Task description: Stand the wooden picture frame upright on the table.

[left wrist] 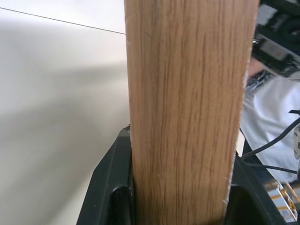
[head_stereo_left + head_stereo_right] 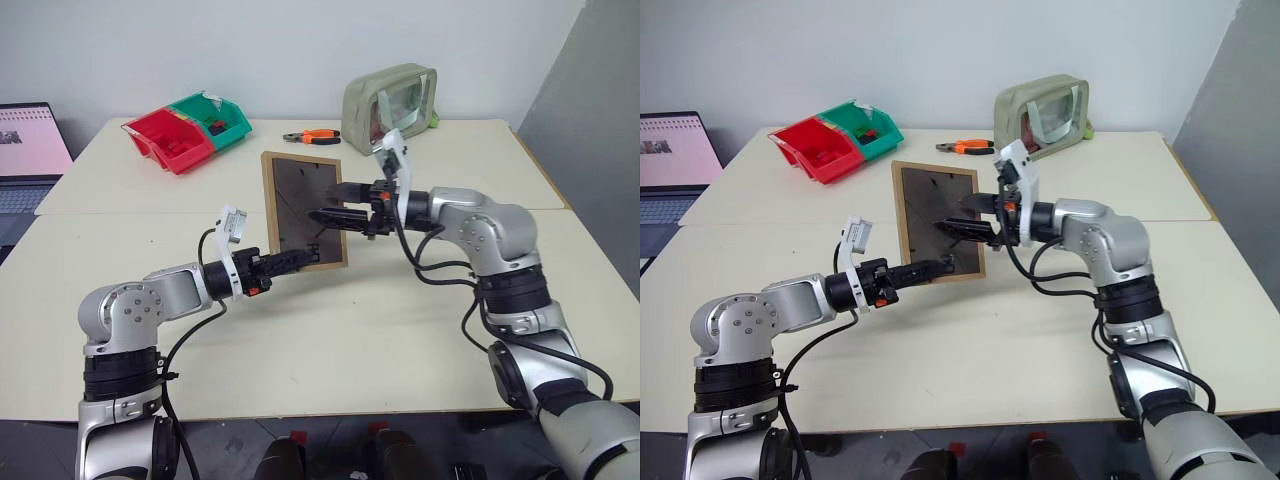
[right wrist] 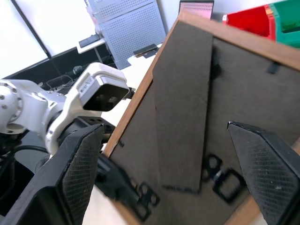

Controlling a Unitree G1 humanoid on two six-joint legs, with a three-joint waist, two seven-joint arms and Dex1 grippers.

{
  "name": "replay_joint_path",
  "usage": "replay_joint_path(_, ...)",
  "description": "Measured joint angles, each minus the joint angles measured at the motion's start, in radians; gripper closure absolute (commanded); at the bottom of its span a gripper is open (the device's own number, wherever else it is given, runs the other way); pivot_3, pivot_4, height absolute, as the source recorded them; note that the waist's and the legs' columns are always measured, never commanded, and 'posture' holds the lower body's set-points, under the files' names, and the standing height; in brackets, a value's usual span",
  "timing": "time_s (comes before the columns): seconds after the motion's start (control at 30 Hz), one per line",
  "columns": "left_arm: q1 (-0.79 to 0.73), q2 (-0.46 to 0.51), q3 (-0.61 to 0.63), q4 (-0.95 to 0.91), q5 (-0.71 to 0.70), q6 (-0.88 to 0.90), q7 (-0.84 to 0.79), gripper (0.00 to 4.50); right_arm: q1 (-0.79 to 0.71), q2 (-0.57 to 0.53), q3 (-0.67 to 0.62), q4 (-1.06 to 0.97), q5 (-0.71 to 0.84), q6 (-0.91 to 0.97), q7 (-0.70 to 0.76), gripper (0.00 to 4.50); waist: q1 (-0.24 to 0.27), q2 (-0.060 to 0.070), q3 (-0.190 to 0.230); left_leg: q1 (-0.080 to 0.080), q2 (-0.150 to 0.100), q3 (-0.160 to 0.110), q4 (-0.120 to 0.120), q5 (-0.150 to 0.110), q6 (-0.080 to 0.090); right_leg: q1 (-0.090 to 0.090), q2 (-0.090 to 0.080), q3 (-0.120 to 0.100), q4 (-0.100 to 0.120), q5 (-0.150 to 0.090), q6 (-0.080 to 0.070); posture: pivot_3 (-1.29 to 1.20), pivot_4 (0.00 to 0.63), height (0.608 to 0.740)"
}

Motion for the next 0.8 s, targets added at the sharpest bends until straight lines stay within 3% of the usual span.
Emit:
replay_joint_path(0.23, 0.012, 0.010, -0.003, -0.001, 0.014, -0.012, -0.002, 3.21, -0.031, 0.052, 0.024, 0.043, -0.023, -0.045, 0.015, 0.07, 0.000, 0.000, 0.000, 0.000, 0.001, 0.000, 0.000, 0.000, 0.000, 0.000, 0.000, 0.000, 0.000, 0.000, 0.000, 0.00, 0.150, 0.740)
replay_joint_path(0.8, 0.049, 0.047, -0.009, -0.066, -0.075, 0.070, -0.050, 3.21, 0.101, -0.043, -0.040, -0.249, 0.183, 0.200, 0.081, 0.07, 0.001, 0.000, 0.000, -0.001, 0.001, 0.000, 0.000, 0.000, 0.000, -0.001, 0.000, 0.000, 0.000, 0.000, 0.000, 0.00, 0.150, 0.740)
